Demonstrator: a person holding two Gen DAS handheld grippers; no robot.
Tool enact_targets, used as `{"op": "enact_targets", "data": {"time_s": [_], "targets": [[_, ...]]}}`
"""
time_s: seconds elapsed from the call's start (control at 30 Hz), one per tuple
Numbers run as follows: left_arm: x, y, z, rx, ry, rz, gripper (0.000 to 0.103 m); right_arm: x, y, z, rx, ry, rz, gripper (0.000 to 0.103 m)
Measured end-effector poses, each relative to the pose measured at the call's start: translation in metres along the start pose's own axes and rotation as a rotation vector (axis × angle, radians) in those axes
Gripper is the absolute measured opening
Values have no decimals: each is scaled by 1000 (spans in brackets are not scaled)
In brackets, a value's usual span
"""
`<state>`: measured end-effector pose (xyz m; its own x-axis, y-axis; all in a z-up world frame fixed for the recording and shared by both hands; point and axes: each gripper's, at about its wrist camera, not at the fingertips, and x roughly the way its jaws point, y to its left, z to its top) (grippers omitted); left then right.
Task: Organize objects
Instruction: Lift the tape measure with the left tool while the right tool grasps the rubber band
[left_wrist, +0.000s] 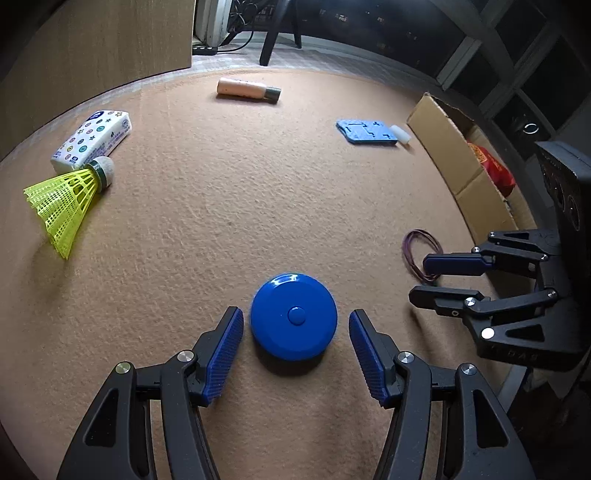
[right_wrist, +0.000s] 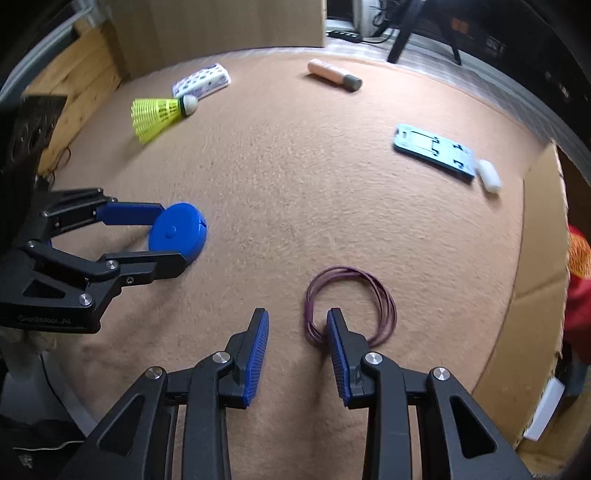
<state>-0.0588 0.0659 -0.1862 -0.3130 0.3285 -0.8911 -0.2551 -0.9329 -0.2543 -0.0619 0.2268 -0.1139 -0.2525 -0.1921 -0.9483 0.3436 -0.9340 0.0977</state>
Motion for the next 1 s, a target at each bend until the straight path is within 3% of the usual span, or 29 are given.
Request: {"op": "enact_targets", "data": {"time_s": [0.27,0.43,0.63,1.0], "targets": [[2,-3,1,19,-11,44,54,6,8,9,-83,17,-79,21],[2,-3,0,20,-13,52,54,5,6,9,-109,46,-75,5],[3,-3,0,8,-16,46,54,2,5,6,-106,47,-69,4],[-1,-1,-4,-47,-33,16,54,-32,-6,-5,-35,-47,-36,4]]}}
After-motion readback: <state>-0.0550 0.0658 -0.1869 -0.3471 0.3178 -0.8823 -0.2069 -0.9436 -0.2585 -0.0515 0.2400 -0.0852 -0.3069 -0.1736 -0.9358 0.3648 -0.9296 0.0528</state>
